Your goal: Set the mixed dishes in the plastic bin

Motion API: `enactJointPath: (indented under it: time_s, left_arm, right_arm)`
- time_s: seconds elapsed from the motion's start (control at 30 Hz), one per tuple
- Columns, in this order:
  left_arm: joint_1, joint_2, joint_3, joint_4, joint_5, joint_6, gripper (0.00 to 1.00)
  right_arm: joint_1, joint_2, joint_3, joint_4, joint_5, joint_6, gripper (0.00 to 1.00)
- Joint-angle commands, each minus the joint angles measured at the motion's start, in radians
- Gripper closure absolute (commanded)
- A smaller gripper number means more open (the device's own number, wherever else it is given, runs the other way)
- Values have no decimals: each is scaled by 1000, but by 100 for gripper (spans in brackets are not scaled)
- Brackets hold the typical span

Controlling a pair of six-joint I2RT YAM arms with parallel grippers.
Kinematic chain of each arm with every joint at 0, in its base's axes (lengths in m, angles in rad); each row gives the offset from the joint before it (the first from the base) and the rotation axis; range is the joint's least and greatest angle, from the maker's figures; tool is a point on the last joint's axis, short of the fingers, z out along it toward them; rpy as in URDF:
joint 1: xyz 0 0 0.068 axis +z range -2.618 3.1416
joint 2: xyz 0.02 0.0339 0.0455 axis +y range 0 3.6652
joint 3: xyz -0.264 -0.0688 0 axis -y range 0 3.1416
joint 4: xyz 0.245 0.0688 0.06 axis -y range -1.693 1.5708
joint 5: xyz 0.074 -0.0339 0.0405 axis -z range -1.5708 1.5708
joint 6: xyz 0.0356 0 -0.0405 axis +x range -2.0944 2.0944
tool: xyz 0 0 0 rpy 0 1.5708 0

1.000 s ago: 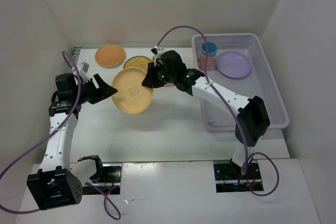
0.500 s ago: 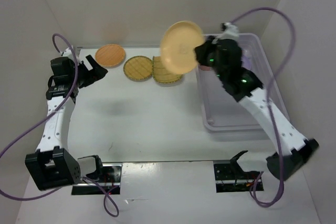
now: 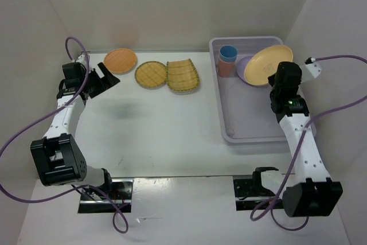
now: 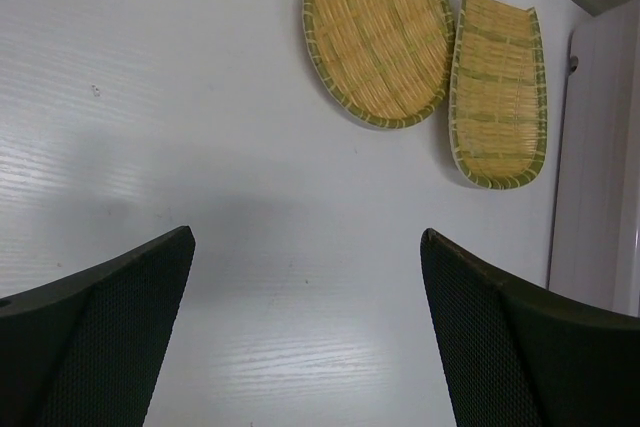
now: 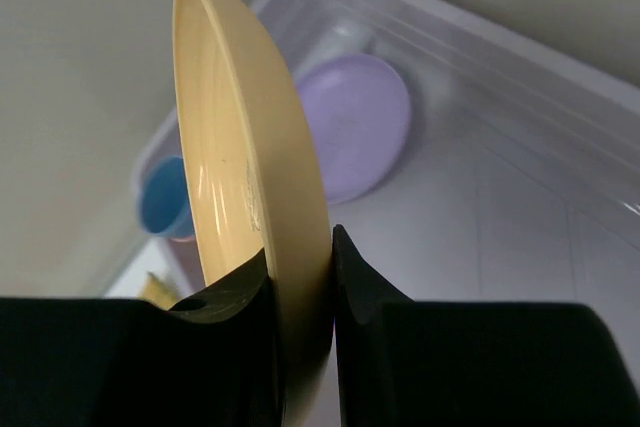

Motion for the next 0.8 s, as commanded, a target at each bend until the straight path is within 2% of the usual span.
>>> enactJointPath:
  time_s: [0.0, 0.27, 0.6, 0.77]
  left_arm:
    - [10, 18, 35, 69, 43, -12, 0]
    - [10, 86, 46, 78, 62, -21, 0]
    - [19, 133, 55, 69, 80, -12, 0]
    - [19, 144, 64, 60, 80, -12, 0]
  right_arm:
    - [-36, 47, -21, 104, 1, 89, 100]
    - [-77, 358, 40, 192, 1, 111, 100]
    - [-114, 716, 299, 238, -8, 103, 100]
    - [-123, 833, 387, 238, -29, 103, 100]
